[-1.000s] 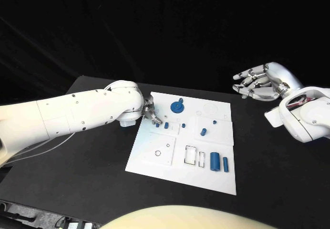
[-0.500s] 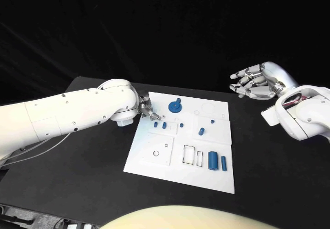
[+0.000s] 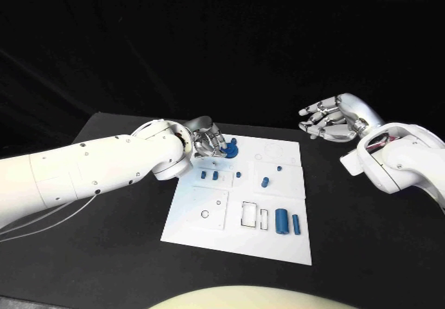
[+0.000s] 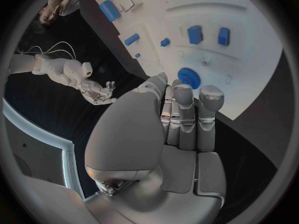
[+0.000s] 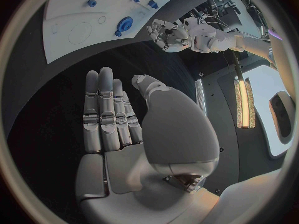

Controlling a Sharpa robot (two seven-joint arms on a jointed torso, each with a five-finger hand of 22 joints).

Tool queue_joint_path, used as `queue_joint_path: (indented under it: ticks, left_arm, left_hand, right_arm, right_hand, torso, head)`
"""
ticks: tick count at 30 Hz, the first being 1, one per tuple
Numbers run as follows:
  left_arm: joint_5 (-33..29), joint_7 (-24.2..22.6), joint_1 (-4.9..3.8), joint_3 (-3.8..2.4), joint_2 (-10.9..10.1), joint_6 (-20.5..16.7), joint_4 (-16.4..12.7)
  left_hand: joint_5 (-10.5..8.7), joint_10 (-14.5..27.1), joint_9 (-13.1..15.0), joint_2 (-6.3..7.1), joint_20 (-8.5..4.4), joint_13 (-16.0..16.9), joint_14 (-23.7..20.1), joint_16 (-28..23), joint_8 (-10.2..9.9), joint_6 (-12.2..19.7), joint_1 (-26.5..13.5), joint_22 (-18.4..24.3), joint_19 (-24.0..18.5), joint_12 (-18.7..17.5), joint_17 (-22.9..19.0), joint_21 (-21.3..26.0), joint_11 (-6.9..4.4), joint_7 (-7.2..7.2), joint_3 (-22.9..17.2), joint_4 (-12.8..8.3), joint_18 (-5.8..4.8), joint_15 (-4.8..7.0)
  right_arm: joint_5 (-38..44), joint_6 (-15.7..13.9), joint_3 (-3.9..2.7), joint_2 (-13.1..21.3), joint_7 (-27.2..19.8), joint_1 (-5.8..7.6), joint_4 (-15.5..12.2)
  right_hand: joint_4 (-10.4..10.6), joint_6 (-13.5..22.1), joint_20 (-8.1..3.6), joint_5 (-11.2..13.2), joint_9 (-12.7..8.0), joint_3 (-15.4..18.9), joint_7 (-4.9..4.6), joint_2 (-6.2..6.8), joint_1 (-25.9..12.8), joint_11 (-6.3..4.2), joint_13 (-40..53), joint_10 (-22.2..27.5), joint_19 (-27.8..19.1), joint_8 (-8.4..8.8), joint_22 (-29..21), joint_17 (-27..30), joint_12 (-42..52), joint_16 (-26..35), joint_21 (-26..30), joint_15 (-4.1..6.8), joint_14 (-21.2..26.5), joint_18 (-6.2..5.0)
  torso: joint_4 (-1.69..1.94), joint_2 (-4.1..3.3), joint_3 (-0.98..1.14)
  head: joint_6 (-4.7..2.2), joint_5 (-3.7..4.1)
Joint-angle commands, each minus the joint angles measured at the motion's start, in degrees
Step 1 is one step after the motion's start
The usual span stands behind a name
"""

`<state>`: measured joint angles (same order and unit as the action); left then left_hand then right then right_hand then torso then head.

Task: Assemble the parts on the task board

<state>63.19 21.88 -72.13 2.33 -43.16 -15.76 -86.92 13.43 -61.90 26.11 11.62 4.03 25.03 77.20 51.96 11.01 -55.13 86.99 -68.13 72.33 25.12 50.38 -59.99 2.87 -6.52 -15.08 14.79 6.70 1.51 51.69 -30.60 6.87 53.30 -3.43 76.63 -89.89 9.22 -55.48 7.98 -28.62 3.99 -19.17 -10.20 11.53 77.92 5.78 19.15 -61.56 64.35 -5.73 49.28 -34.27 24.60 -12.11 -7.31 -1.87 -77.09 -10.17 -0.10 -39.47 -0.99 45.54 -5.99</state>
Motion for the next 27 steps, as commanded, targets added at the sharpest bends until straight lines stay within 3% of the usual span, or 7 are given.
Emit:
queue_joint_path:
  ticks: [1, 6, 11, 18, 27]
  left_arm:
    - [2.89, -12.69, 0.5, 0.14, 0.61, -8.78, 0.0]
    - [8.16, -14.69, 1.55, 0.31, 1.6, -7.65, 0.33]
    - [14.62, -14.44, 3.01, 0.36, 2.86, -2.94, 0.46]
    - [21.23, -13.37, 4.38, 0.35, 4.24, 1.91, 1.01]
    - [24.04, -11.8, 5.09, 0.34, 5.79, 5.24, 2.1]
  left_hand:
    - [-0.15, -0.24, -2.05, 1.06, 0.31, -3.41, 0.44, -3.99, -1.22, -1.15, 1.09, 0.5, 0.28, -3.45, -2.89, 0.61, 0.2, -0.31, -1.73, 0.27, 0.33, -0.36]
    - [-0.11, 0.59, -4.06, 2.32, 0.45, -6.41, 1.87, -4.58, -2.63, -2.15, 0.72, -0.29, 1.41, -6.35, -3.0, -0.5, 0.48, -0.02, -2.86, 0.55, 0.04, -0.61]
    - [-0.23, 2.24, -5.75, 3.54, 0.92, -9.18, 3.27, -2.64, -4.21, -2.58, -0.34, -1.75, 2.71, -9.31, -1.53, -2.47, 1.25, 0.56, -2.83, 0.71, -0.41, -1.17]
    - [-0.19, 1.18, -7.34, 3.44, 0.92, -11.94, 6.31, 6.69, -5.21, -4.79, -1.02, -6.57, 6.35, -11.68, 5.88, -9.05, 1.38, 0.72, -2.65, 0.35, -1.73, -1.16]
    - [-0.37, 0.55, -8.4, 3.24, 1.11, -13.46, 7.52, 12.73, -5.99, -5.83, -1.23, -8.29, 7.41, -13.1, 10.71, -11.33, 1.61, 0.56, -2.41, -0.06, -2.13, -1.37]
  right_arm:
    - [-0.4, 0.77, 0.06, -0.25, -1.15, -0.1, 0.29]
    - [-0.35, 0.77, 0.17, -0.37, -1.29, -0.25, 0.41]
    - [-0.3, 0.82, 0.21, -0.45, -1.35, -0.41, 0.41]
    - [-0.28, 1.06, 0.22, -0.45, -1.4, -0.57, 0.27]
    - [-0.15, 1.04, 0.22, -0.5, -1.38, -0.63, 0.21]
  right_hand:
    - [-0.45, -0.24, 0.06, 0.05, 0.06, -0.16, -0.21, -0.14, 0.59, -0.03, -0.23, 0.36, -0.4, -0.37, -0.07, -0.1, -0.4, 0.26, 0.26, -0.01, 0.52, -0.09]
    - [-0.66, -0.3, 0.07, 0.1, 0.07, -0.27, -0.22, -0.14, 0.76, -0.01, -0.42, 0.42, -0.47, -0.45, -0.04, -0.15, -0.51, 0.33, 0.27, -0.01, 0.56, -0.09]
    - [-0.7, -0.32, 0.07, 0.11, 0.08, -0.29, -0.22, -0.14, 0.79, -0.01, -0.46, 0.43, -0.48, -0.47, -0.04, -0.16, -0.54, 0.35, 0.27, -0.02, 0.56, -0.09]
    - [-0.79, -0.28, 0.09, 0.14, 0.06, -0.3, -0.27, -0.07, 0.78, 0.05, -0.64, 0.51, -0.54, -0.48, -0.02, -0.19, -0.67, 0.42, 0.27, -0.05, 0.61, -0.09]
    - [-0.83, -0.23, 0.1, 0.13, 0.05, -0.33, -0.29, -0.06, 0.78, 0.07, -0.74, 0.54, -0.58, -0.48, -0.01, -0.2, -0.75, 0.48, 0.28, -0.07, 0.64, -0.08]
  torso:
    - [-0.06, -0.01, -0.06]
    - [0.07, -0.07, 0.0]
    - [0.06, -0.09, -0.09]
    - [0.0, -0.08, 0.02]
    - [-0.02, -0.09, 0.02]
  head:
    - [-0.22, 0.41]
    - [-0.19, 0.85]
    - [0.0, 1.11]
    - [-0.03, 1.34]
    - [0.09, 1.71]
